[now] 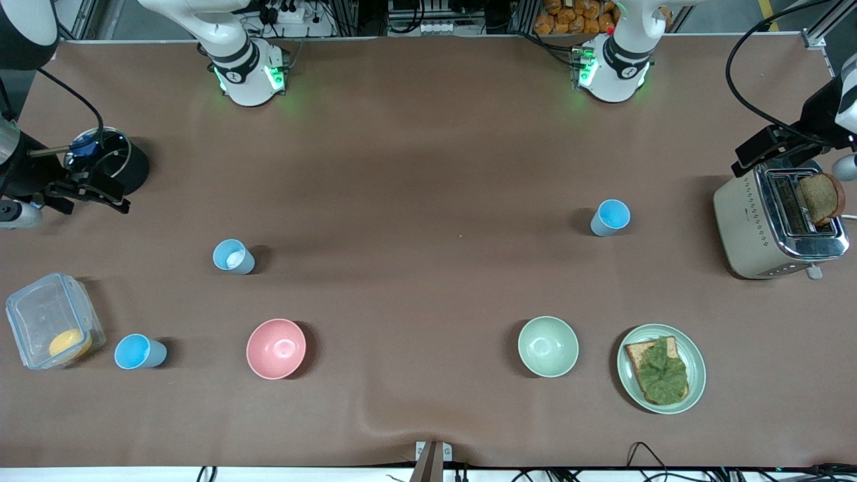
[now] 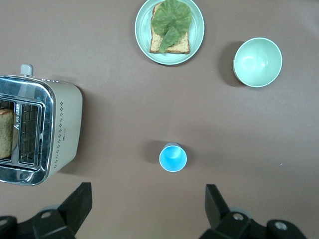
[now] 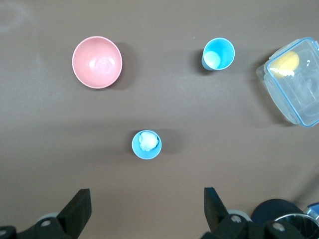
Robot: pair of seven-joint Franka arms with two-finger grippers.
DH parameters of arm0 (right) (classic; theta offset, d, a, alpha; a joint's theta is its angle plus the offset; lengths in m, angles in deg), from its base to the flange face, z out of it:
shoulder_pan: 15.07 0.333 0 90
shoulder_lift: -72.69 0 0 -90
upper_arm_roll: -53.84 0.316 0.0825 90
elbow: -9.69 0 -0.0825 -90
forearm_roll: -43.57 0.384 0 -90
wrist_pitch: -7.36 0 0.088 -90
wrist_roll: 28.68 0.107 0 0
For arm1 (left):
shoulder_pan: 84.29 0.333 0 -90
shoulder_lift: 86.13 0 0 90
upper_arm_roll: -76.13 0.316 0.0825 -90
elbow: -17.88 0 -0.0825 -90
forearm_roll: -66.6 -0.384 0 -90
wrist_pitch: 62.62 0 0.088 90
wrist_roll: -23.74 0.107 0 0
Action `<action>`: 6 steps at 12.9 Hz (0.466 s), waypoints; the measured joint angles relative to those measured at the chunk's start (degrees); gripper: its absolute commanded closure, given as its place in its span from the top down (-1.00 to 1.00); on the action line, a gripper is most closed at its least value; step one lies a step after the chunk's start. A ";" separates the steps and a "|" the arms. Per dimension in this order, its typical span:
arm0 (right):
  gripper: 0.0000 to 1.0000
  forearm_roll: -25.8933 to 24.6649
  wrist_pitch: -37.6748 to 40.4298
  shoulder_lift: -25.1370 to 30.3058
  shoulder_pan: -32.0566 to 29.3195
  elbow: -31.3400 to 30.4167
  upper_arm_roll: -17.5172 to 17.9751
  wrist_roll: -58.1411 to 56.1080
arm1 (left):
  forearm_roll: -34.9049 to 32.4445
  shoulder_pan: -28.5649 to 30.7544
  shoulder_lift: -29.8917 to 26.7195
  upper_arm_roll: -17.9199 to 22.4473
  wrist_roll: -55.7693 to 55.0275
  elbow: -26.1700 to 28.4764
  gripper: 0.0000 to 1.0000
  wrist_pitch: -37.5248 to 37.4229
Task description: Stack blue cups with both arms
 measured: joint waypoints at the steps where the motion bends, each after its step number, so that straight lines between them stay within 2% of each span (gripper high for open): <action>1: 1.00 0.00 0.33 0.03 0.00 0.00 0.03 0.00 | 0.00 0.04 -0.01 0.01 0.00 0.00 1.00 0.07; 6: 1.00 0.00 1.36 0.04 -0.15 0.00 0.67 0.01 | 0.00 0.68 -0.04 0.04 0.00 -0.04 1.00 0.30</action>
